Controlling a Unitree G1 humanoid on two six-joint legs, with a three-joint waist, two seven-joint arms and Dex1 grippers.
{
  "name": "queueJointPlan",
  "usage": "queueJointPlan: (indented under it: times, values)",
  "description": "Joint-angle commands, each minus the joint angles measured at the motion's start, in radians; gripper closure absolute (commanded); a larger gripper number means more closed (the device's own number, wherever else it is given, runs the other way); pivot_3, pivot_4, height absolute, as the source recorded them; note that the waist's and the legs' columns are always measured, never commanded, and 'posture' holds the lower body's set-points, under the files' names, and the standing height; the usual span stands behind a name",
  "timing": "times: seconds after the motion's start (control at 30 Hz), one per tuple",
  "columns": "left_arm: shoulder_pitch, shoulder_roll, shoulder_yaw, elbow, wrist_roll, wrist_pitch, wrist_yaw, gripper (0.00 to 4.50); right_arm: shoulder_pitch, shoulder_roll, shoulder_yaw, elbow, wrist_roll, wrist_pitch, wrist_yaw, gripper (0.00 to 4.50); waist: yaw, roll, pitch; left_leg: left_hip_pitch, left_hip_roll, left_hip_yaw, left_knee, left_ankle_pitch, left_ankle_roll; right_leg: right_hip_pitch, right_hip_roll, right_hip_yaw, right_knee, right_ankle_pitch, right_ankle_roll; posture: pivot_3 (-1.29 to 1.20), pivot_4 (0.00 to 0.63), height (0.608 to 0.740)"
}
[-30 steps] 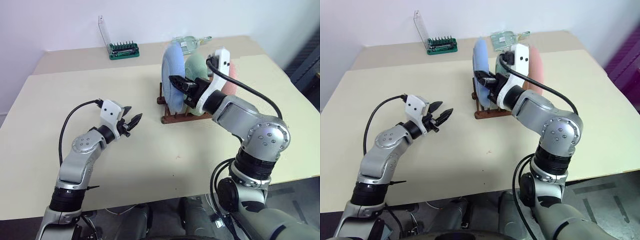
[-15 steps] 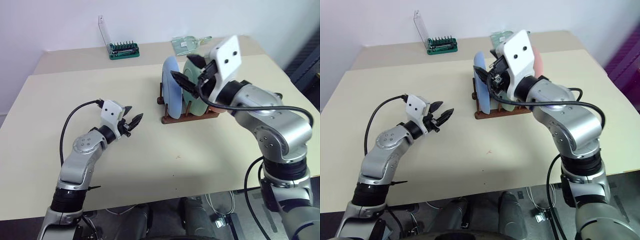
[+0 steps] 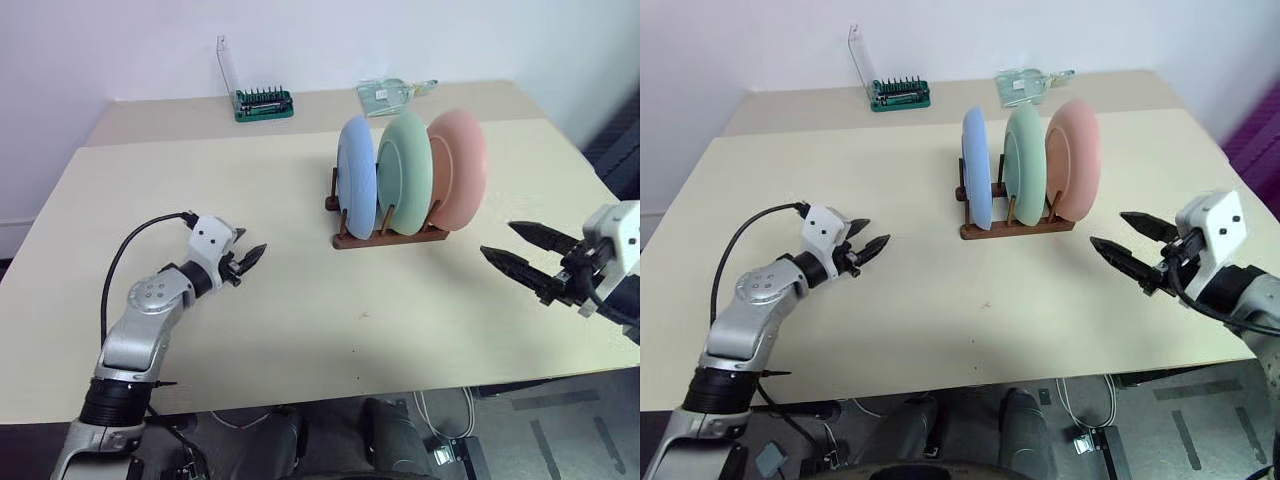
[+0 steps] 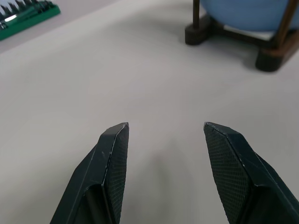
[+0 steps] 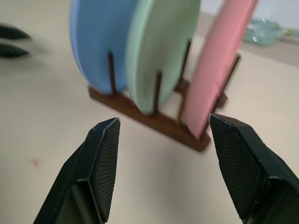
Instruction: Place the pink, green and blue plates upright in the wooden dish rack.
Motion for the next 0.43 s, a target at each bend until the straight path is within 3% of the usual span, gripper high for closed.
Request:
queueJointPlan:
  times: [0.03, 0.43]
  values:
    - [0.02, 0.009, -0.004, -0.058, -0.01, 0.012, -0.021, 1.91, -0.032, 0.016, 0.046, 0.081, -0.065, -0.092, -0.009, 1.43, 0.003, 0.0, 0.0, 0.0, 0.0, 0.0, 0.0, 0.0, 0.0, 0.001, 0.0, 0.0, 0.0, 0.0, 0.0, 0.0, 0.15, 0.735]
    - [0.152, 0.011, 0.009, -0.181, -0.012, 0.065, -0.014, 1.91, -0.08, 0.062, 0.15, 0.309, -0.146, -0.243, 0.019, 1.43, 0.006, 0.0, 0.0, 0.0, 0.0, 0.0, 0.0, 0.0, 0.0, 0.0, 0.0, 0.0, 0.0, 0.0, 0.0, 0.0, 0.15, 0.735]
